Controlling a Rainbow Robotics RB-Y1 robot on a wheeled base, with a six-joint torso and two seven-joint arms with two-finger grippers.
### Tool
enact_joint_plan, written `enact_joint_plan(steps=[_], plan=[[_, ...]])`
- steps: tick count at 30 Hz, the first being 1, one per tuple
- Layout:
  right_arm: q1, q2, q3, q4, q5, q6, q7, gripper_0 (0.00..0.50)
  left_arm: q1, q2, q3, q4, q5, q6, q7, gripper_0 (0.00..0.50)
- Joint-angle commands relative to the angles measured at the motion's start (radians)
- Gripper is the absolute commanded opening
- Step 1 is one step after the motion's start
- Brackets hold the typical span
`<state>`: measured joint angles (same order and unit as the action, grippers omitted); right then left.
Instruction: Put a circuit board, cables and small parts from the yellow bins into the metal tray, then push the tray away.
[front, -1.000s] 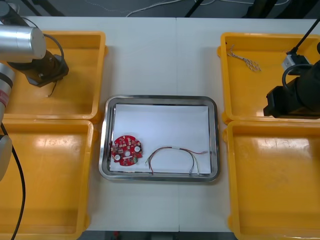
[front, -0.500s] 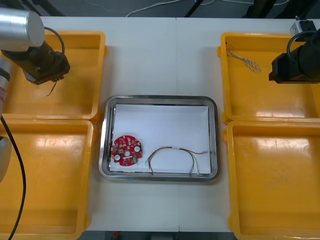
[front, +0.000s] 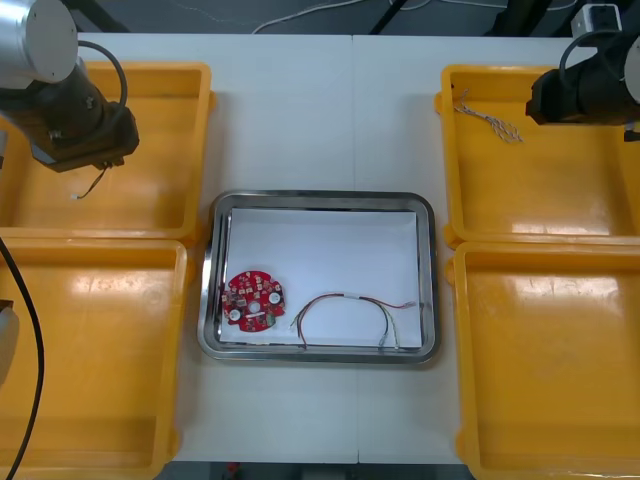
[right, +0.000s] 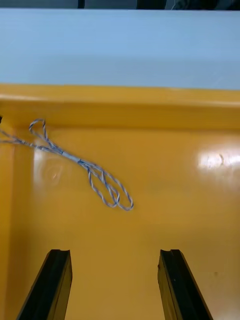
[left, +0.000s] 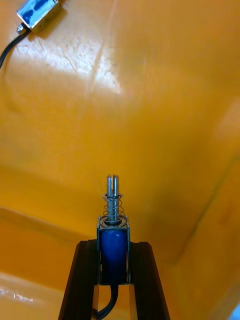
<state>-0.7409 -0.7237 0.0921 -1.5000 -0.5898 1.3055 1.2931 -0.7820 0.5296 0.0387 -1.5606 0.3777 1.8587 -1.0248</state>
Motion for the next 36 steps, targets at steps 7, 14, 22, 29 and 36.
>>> enact_joint_plan(steps=[7,14,22,29,36], plan=[[-0.089,0.082,0.046,0.188,0.027,-0.164,0.045,0.500,0.110,0.013,0.026,-0.246,0.104,0.061,-0.023,0.000],[-0.098,0.110,0.060,0.284,0.028,-0.250,0.074,0.500,0.152,0.015,-0.022,-0.351,0.170,0.061,0.040,0.000],[-0.132,0.119,0.104,0.396,0.051,-0.362,0.095,0.500,0.152,0.013,-0.154,-0.418,0.198,0.061,0.170,0.000],[-0.135,0.124,0.112,0.411,0.080,-0.377,0.107,0.500,0.148,0.013,-0.250,-0.421,0.213,0.036,0.209,0.000],[-0.137,0.127,0.147,0.432,0.082,-0.416,0.112,0.500,0.147,0.013,-0.336,-0.423,0.224,-0.023,0.236,0.000]])
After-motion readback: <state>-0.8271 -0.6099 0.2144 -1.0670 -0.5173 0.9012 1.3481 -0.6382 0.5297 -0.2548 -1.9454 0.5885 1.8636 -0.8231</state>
